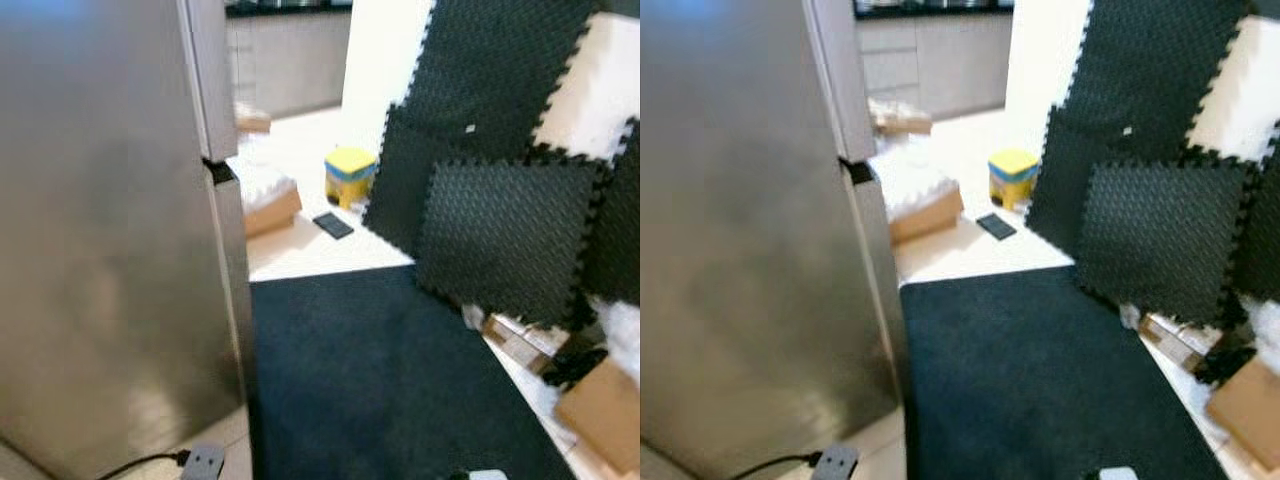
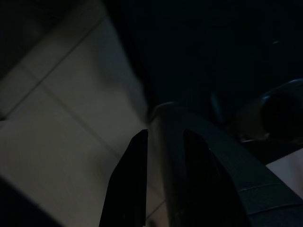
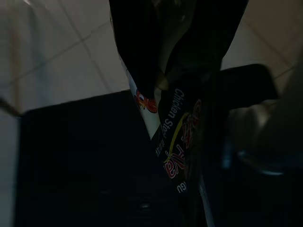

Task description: Restocking fridge

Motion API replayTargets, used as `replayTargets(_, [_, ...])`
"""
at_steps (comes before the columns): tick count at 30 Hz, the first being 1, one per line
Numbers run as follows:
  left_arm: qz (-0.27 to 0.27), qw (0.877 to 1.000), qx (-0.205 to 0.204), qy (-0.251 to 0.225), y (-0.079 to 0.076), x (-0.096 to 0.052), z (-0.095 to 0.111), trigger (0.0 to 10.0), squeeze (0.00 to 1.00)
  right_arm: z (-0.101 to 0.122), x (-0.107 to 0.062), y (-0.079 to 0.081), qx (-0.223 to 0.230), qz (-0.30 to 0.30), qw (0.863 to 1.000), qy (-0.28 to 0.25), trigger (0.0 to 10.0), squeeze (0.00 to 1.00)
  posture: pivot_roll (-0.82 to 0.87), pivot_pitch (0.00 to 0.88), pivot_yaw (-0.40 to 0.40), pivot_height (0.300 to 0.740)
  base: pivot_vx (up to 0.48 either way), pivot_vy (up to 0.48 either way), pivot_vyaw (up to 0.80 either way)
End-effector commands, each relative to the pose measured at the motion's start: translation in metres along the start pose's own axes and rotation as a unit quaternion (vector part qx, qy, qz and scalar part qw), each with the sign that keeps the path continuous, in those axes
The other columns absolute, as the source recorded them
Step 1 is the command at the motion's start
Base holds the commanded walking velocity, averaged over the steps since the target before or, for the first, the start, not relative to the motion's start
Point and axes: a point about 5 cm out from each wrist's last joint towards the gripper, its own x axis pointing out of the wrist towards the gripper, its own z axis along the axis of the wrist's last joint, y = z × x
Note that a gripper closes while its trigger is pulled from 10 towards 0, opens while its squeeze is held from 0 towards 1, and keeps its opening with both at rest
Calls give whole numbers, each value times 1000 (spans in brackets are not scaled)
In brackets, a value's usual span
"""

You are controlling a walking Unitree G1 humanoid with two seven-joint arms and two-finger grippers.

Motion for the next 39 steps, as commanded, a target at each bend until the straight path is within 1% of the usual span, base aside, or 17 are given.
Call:
replayTargets(1, [-13,999,-4,52,-6,-3,-24,10000,0,0,0,1,1,2,1000,-1,10000,0,61,0,-57,740,0,-472,0])
replayTargets(9, [-11,999,-5,51,-6,-3,-24,10000,0,-1,0,2,2,5,1000,-1,10000,0,60,0,-57,740,0,-465,0])
replayTargets(14, [-2,999,-16,51,-5,-4,-25,10000,0,-2,0,3,2,7,1000,0,10000,0,59,0,-57,740,0,0,0])
replayTargets(26, [-6,999,-7,50,-6,-3,-24,10000,0,-1,0,5,-2,18,1000,-2,10000,0,58,0,-58,740,0,0,0])
replayTargets(39, [-7,999,-11,50,-7,-3,-24,10000,0,-1,0,7,-1,30,1000,-6,10000,0,56,0,-57,740,0,-374,0])
